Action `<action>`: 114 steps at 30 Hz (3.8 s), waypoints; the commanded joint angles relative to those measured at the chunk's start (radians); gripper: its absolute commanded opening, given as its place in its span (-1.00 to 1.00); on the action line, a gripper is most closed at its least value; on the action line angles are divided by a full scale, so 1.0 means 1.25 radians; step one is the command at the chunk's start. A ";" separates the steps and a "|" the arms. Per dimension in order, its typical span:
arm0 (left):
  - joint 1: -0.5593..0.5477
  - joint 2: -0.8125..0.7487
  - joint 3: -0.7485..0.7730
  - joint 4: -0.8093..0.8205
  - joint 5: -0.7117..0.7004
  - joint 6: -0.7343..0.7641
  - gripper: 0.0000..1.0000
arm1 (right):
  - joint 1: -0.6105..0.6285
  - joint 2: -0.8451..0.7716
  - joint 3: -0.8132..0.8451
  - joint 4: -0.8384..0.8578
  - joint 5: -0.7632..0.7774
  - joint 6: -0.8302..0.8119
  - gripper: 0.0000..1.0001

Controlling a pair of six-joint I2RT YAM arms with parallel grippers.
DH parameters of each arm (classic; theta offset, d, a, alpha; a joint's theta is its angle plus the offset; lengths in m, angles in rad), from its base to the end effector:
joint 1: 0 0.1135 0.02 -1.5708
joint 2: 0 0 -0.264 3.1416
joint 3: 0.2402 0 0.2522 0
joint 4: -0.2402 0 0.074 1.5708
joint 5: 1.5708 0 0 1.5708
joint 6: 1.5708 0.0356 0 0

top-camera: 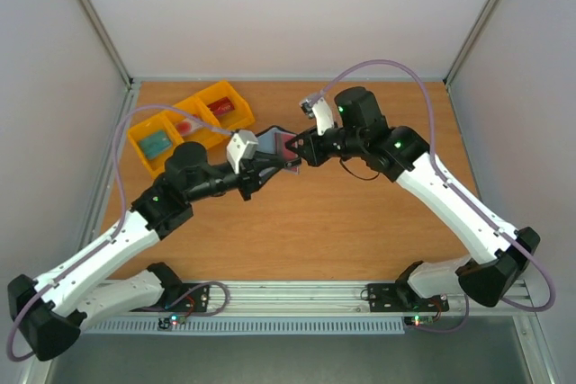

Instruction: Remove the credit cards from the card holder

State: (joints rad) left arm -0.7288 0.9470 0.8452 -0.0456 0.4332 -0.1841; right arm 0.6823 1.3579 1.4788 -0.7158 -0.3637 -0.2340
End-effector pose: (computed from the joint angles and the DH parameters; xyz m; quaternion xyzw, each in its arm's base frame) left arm 0.1547 -0.1582 0.3470 0.3341 0.6745 -0.4272 0.5008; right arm 0.2163 0.1921 0.4005 -0.4603 0.7416 0.2582 0.4140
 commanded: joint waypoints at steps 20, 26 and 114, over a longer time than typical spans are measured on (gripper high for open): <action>0.095 -0.112 -0.017 -0.013 0.081 0.035 -0.57 | 0.004 -0.146 -0.150 0.383 -0.498 -0.001 -0.98; 0.098 -0.115 -0.040 0.008 0.156 0.045 -0.47 | 0.005 -0.173 -0.168 0.399 -0.527 -0.030 -0.97; 0.095 -0.084 -0.134 0.232 0.210 -0.224 -0.42 | 0.016 -0.178 -0.486 0.988 -0.464 0.379 -0.98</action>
State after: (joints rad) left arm -0.6163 0.8265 0.6144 0.1753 0.7540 -0.4416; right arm 0.6548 1.1469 0.8696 0.2810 -0.8463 0.1219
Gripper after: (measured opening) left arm 0.290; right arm 0.086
